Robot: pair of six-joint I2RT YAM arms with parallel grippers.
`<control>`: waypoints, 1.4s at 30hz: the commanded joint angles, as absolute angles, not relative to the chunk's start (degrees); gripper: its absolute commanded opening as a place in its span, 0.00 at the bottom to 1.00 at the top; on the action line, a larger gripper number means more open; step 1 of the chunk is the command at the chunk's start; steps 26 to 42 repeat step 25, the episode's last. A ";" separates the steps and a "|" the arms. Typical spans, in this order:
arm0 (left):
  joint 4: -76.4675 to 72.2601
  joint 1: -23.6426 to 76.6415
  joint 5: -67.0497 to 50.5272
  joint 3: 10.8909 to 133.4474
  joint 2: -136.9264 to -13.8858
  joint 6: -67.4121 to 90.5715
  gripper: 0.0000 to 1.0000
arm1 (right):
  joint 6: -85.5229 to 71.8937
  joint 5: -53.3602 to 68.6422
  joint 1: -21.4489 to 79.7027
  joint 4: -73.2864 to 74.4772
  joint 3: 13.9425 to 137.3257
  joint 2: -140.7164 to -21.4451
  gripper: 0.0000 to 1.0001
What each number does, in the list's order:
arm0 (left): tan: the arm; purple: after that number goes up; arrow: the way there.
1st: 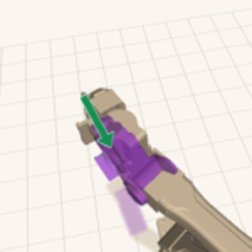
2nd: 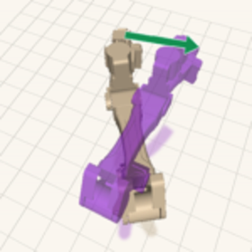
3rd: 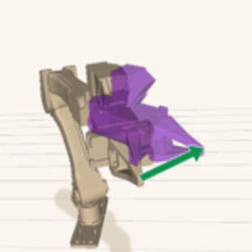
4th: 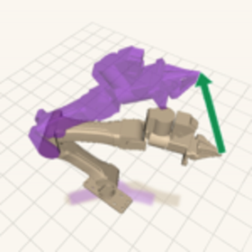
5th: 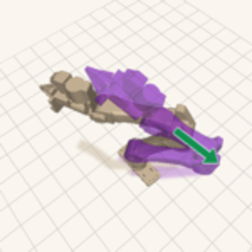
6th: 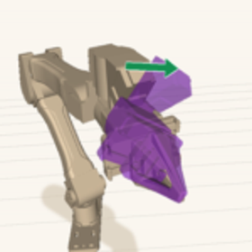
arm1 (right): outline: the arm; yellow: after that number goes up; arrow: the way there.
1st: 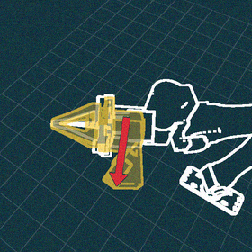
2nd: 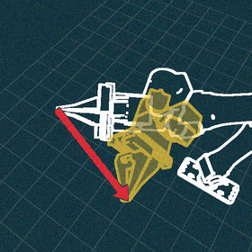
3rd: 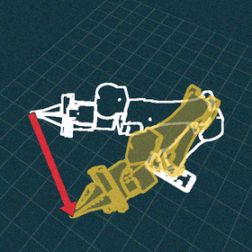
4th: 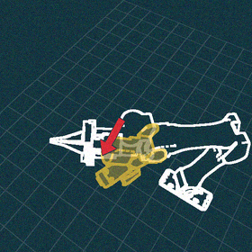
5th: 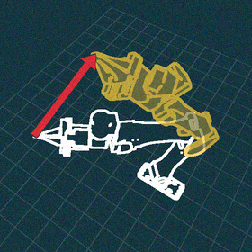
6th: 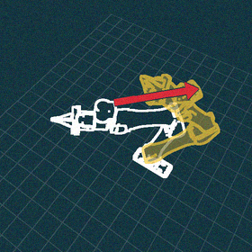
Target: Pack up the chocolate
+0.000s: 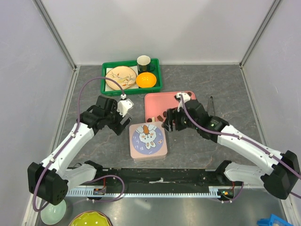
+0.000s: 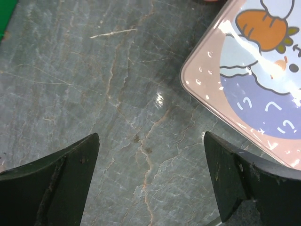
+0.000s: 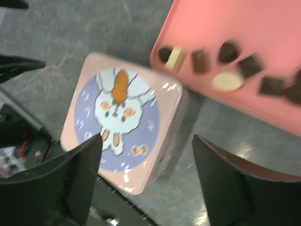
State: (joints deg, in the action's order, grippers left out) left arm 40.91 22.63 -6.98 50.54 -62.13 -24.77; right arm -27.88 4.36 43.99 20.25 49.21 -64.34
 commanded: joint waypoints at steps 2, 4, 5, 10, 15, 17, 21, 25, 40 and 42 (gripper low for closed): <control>41.22 20.22 -7.64 54.75 -59.94 -20.66 0.99 | -19.78 -12.71 41.58 28.56 57.56 -65.74 0.98; 41.40 17.76 -9.83 55.89 -59.68 -19.69 0.99 | -18.55 -16.33 40.87 28.57 59.06 -65.48 0.98; 41.31 16.71 -10.71 56.16 -59.59 -19.43 0.99 | -18.37 -19.74 40.70 28.56 59.50 -65.39 0.98; 41.84 9.59 -17.22 58.71 -59.24 -17.23 0.99 | -18.89 -26.01 39.73 27.95 60.64 -64.43 0.98; 41.40 2.83 -22.76 59.33 -58.80 -14.77 0.99 | -18.90 -26.81 39.55 26.19 58.80 -63.02 0.98; 41.31 1.06 -24.68 59.33 -58.71 -14.07 0.99 | -18.90 -26.72 39.46 25.14 57.75 -62.14 0.98; 40.34 -3.24 -27.86 58.54 -58.62 -13.54 0.99 | -19.42 -25.23 39.55 23.82 56.43 -61.70 0.98; 38.33 -4.22 -28.30 56.78 -58.18 -13.18 0.99 | -19.60 -24.43 39.55 23.12 56.25 -62.75 0.98; 38.33 -4.22 -28.30 56.78 -58.18 -13.18 0.99 | -19.60 -24.43 39.55 23.12 56.25 -62.75 0.98; 38.33 -4.22 -28.30 56.78 -58.18 -13.18 0.99 | -19.60 -24.43 39.55 23.12 56.25 -62.75 0.98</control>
